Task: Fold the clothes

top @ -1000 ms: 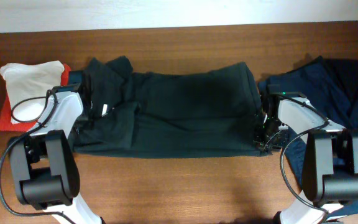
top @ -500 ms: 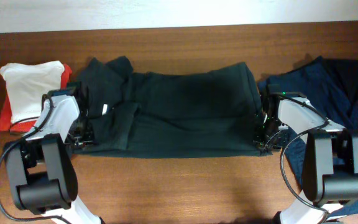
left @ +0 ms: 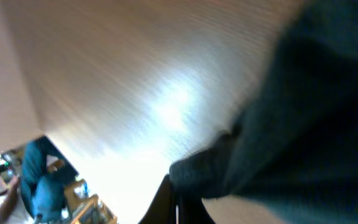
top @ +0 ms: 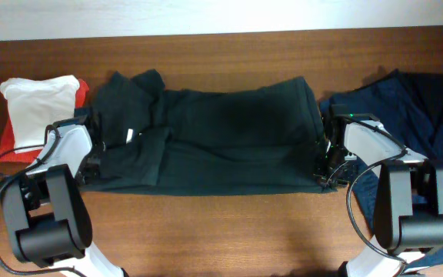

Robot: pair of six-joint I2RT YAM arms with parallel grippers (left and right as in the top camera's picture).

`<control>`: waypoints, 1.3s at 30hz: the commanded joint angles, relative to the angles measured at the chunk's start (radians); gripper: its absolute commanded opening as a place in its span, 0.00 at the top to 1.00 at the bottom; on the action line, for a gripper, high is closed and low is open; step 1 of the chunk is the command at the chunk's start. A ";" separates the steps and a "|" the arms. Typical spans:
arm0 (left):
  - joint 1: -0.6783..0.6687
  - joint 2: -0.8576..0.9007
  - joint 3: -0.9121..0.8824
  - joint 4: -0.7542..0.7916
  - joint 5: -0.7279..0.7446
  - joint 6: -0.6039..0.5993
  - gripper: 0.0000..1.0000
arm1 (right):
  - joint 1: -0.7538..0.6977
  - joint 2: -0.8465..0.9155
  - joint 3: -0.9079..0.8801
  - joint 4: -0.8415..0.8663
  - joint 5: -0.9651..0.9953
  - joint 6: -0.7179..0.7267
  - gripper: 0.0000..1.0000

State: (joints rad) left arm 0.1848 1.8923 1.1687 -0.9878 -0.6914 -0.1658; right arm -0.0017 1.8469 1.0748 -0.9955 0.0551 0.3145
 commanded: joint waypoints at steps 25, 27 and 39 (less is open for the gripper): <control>0.137 -0.023 -0.163 0.164 0.418 -0.003 0.79 | 0.001 0.019 -0.012 -0.113 0.005 0.005 0.95; 0.162 -0.024 -0.163 0.155 0.425 -0.002 0.81 | 0.001 0.018 -0.012 -0.128 -0.001 0.006 0.94; 0.021 -0.338 -0.010 0.175 0.575 0.080 0.45 | 0.000 -0.065 0.357 0.042 0.001 -0.201 0.89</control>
State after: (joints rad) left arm 0.2039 1.5684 1.1465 -0.8356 -0.2291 -0.1219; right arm -0.0021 1.7710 1.4239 -0.9878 0.0441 0.2073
